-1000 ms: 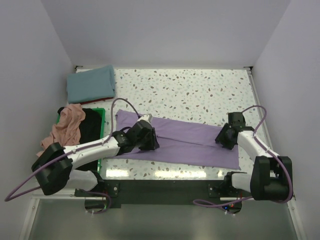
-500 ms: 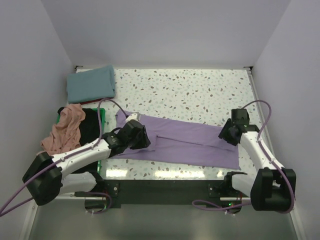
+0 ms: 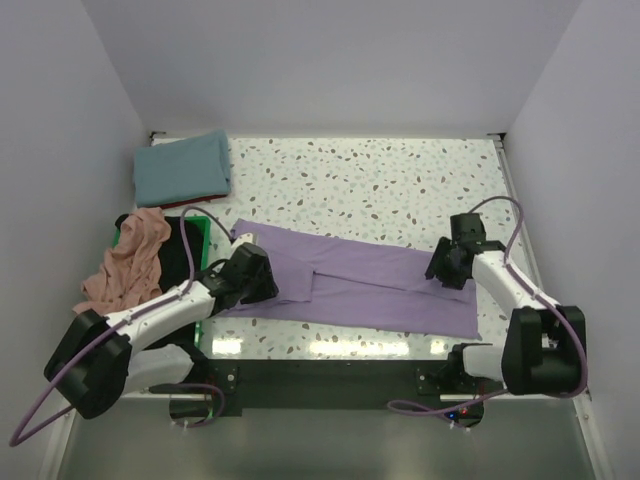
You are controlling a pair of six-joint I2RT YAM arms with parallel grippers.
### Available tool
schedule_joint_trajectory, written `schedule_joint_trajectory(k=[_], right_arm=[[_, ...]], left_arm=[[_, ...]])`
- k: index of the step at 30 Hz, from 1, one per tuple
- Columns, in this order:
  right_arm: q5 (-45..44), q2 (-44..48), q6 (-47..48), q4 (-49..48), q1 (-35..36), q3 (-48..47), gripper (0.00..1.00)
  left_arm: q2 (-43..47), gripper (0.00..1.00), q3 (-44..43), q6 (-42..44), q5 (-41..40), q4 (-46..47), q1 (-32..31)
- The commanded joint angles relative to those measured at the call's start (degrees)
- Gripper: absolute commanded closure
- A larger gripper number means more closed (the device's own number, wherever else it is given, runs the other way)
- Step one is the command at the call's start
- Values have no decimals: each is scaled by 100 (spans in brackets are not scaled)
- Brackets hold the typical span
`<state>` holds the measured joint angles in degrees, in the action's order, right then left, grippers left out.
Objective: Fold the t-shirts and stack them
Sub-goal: Fold the tshirt
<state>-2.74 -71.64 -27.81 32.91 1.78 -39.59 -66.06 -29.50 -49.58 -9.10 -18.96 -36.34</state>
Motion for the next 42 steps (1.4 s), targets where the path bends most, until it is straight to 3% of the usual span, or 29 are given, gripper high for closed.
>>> schedule_joint_trajectory(k=[1,8,16,31,35,42], right_arm=[[221,-376,153,-381,59,-242,51],[415,-922,171,-601,68,-145,53],[-182,-1037,-30,-163,59,-13,53],[-631,-1124,-602,313,59,-224,53],[-631,-1116,-682,313,59,-189,53],[-614,-949,-752,348,85,-84,53]], left_arm=[[-169,48,49,256,-188,217,100],[-697,48,93,493,-215,682,285],[-1681,48,-275,923,-171,1096,311],[-4308,50,-2946,2541,462,1036,426],[-5038,50,-4034,2822,515,552,618],[-5549,50,-4820,3165,813,95,1243]])
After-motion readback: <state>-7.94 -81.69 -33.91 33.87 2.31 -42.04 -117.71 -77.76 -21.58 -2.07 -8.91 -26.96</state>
